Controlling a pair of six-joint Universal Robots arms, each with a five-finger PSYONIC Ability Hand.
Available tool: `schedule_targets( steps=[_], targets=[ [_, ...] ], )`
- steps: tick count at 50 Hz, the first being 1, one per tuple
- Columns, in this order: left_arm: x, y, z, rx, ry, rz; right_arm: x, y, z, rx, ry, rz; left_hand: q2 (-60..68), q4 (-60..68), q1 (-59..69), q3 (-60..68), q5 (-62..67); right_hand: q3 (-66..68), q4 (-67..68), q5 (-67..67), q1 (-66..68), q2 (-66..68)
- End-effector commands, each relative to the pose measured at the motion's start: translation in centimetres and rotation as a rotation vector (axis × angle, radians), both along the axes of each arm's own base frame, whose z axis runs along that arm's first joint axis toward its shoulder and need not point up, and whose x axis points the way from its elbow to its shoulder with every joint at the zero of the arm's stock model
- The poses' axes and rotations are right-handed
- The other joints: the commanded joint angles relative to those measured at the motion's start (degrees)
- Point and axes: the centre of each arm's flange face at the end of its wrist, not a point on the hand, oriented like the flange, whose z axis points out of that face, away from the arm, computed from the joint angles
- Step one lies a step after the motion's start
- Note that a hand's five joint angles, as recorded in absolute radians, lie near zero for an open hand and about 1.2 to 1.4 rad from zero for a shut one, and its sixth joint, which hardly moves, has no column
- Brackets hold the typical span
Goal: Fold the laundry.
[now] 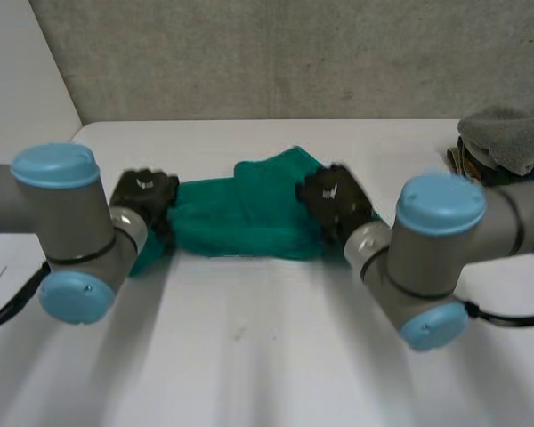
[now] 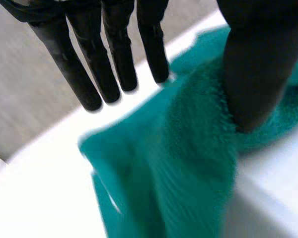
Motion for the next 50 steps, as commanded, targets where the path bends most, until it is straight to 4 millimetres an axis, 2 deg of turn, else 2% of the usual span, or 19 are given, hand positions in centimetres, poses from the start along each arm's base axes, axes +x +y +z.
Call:
schedule_targets(
  steps=[1,4,8,11,15,18,22,27,31,34,37,43,47,50],
  targets=[
    [1.4,1.5,1.5,0.132,-0.078,0.027,-1.0,0.2,-1.6,0.030,0.084,-0.054,-24.7,-25.5,-23.0,-25.8,-25.3,-19.2,-19.4,-18.1,-18.5,-18.9],
    [2.5,1.6,4.3,0.122,-0.090,0.056,-1.8,0.0,0.4,0.037,0.048,-0.110,-27.0,-27.7,-25.3,-28.1,-27.6,-19.2,-19.4,-18.1,-18.5,-18.9],
    [4.6,0.4,8.2,0.033,-0.065,0.109,-4.0,-0.6,3.9,0.113,-0.077,-0.193,-27.0,-27.7,-25.3,-28.1,-27.6,-19.2,-19.4,-18.1,-18.5,-18.9],
    [5.3,-0.2,9.3,0.006,-0.051,0.113,-5.0,-0.9,4.8,0.184,-0.142,-0.221,-27.0,-27.7,-25.3,-28.1,-27.6,-19.2,-19.4,-18.1,-18.5,-18.9],
    [6.1,-1.5,10.1,-0.005,-0.020,0.087,-6.4,-1.3,4.7,0.333,-0.203,-0.250,-25.0,-25.7,-23.2,-26.1,-25.6,-19.2,-19.4,-18.1,-18.5,-18.9],
    [6.3,-1.7,9.2,0.084,-0.001,0.022,-7.3,-1.7,4.1,0.430,-0.176,-0.247,-15.1,-15.8,-13.3,-16.2,-15.7,-19.2,-19.4,-18.1,-18.5,-18.9],
    [5.5,-1.3,7.8,0.184,0.010,-0.075,-8.0,-1.9,3.2,0.489,-0.132,-0.242,-11.0,-11.7,-9.3,-12.1,-11.6,-15.0,-15.2,-13.9,-14.3,-14.7],
    [4.3,-1.8,6.6,0.176,-0.005,-0.194,-8.4,-1.8,2.5,0.503,-0.097,-0.237,-5.3,-6.0,-3.5,-6.4,-5.9,-15.0,-15.2,-13.9,-14.3,-14.7],
    [3.7,-3.1,5.5,0.140,-0.060,-0.268,-8.5,-1.3,2.0,0.507,-0.080,-0.229,3.3,2.6,5.0,2.2,2.7,-15.0,-15.2,-13.9,-14.3,-14.7],
    [3.0,-4.3,4.6,0.103,-0.116,-0.322,-8.4,-1.1,1.6,0.500,-0.075,-0.223,2.0,1.2,3.7,0.9,1.4,-15.0,-15.2,-13.9,-14.3,-14.7],
    [2.1,-5.8,3.8,0.058,-0.161,-0.352,-8.4,-0.9,1.3,0.488,-0.065,-0.216,-5.1,-5.8,-3.3,-6.2,-5.7,-15.0,-15.2,-13.9,-14.3,-14.7],
    [1.7,-9.0,2.0,0.037,-0.192,-0.291,-8.4,-0.7,1.1,0.469,-0.048,-0.205,-5.6,-6.3,-3.9,-6.7,-6.2,-15.1,-15.3,-14.1,-14.4,-14.9],
    [1.5,-10.0,0.9,0.062,-0.204,-0.263,-8.4,-0.7,1.0,0.466,-0.047,-0.204,-5.8,-6.5,-4.0,-6.9,-6.4,-15.1,-15.3,-14.1,-14.4,-14.9],
    [1.2,-9.9,-0.3,0.107,-0.210,-0.274,-8.4,-0.7,0.9,0.462,-0.046,-0.202,-7.3,-8.0,-5.5,-8.4,-7.9,-15.1,-15.3,-14.1,-14.4,-14.9]
  ],
)
